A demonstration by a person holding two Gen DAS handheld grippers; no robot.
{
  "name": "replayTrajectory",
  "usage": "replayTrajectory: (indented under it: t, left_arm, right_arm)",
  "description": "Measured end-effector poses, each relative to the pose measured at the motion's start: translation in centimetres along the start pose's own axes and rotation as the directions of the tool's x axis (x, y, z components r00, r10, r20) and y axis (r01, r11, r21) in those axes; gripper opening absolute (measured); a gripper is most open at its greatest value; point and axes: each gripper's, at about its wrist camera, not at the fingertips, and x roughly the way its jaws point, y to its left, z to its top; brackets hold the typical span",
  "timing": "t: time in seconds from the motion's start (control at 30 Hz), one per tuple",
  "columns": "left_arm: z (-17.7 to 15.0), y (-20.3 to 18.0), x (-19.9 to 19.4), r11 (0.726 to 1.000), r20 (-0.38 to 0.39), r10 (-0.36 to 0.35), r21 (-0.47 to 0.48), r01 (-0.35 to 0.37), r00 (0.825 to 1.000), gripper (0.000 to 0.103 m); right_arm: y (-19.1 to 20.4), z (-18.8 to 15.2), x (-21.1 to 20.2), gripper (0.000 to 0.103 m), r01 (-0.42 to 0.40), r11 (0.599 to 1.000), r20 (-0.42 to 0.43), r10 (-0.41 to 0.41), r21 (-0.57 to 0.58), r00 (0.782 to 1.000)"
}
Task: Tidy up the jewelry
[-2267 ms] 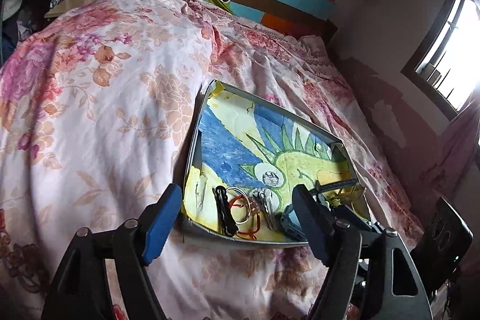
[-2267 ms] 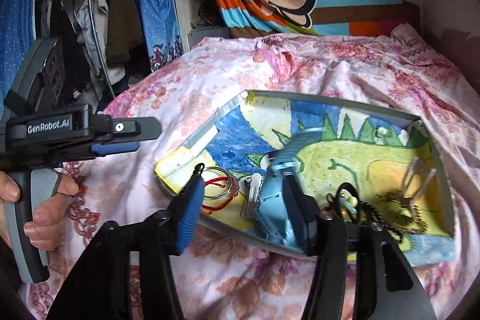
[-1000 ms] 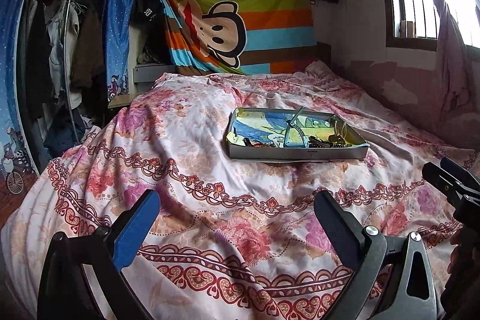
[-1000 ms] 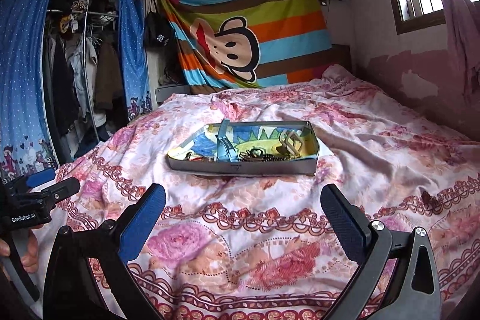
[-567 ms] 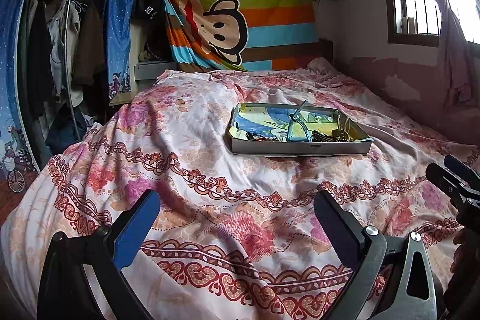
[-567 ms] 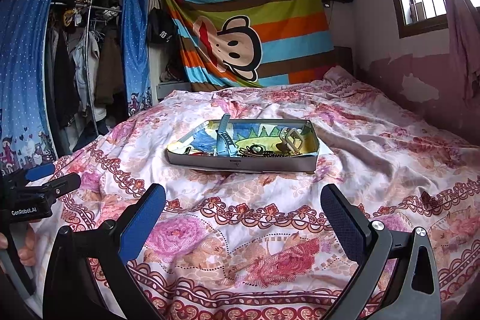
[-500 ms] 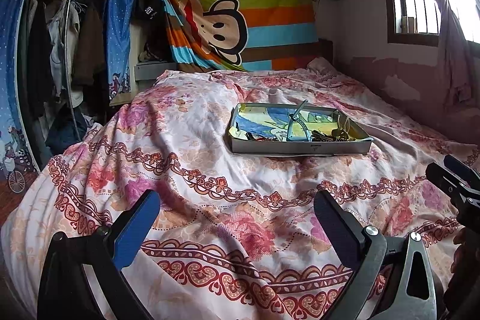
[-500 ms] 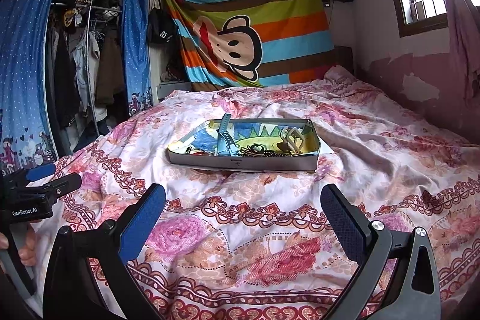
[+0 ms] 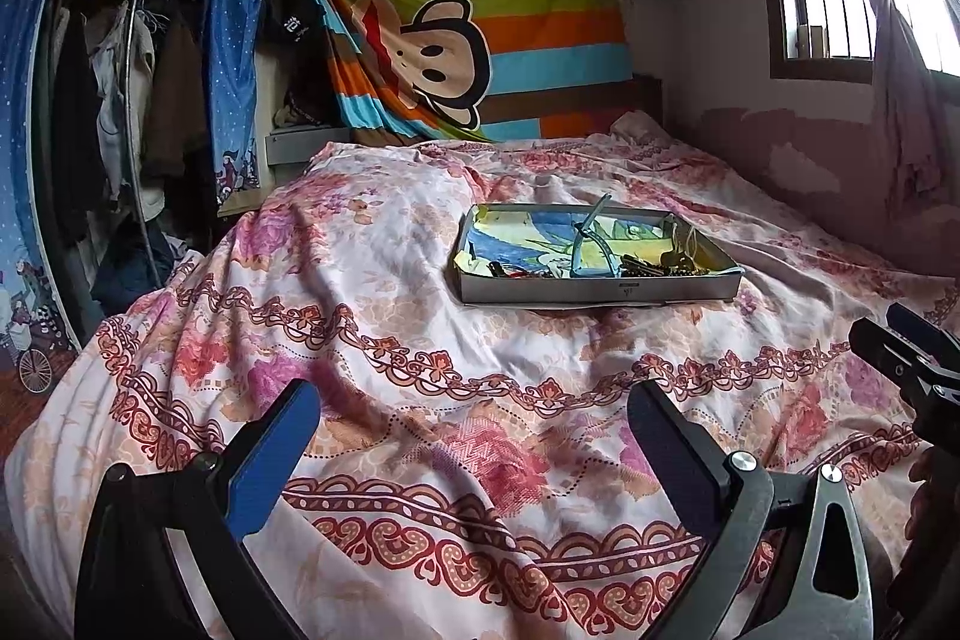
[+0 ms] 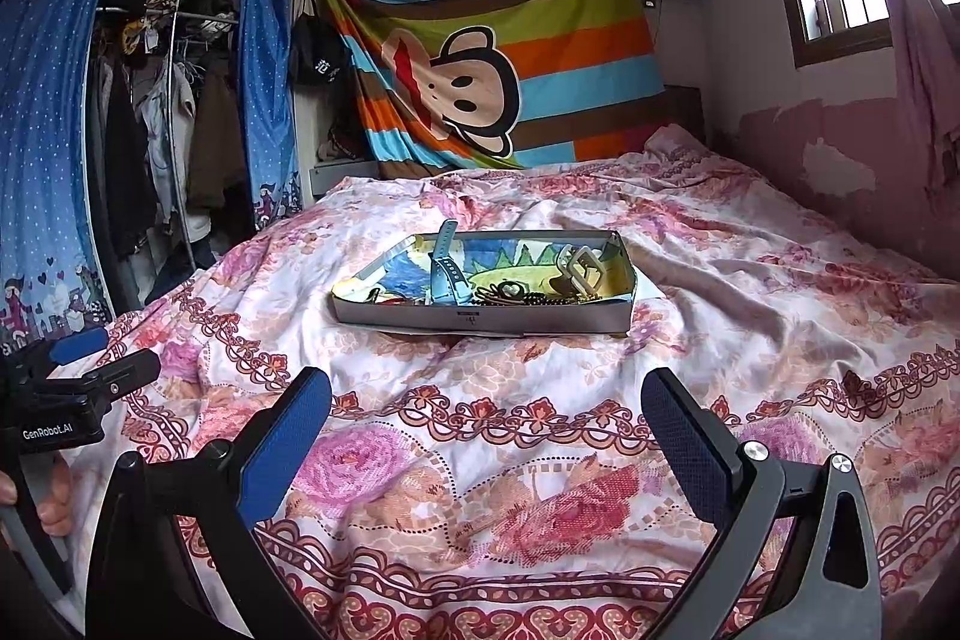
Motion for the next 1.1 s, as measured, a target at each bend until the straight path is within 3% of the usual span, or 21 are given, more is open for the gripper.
replayTrajectory:
  t: [1.1]
  left_arm:
    - [-0.05,-0.16,0.00,1.000,0.000,-0.001,0.006,0.001,1.000,0.103]
  right_arm:
    - [0.02,-0.10,0.02,0.102,-0.002,1.000,-0.008,0.002,-0.003,1.000]
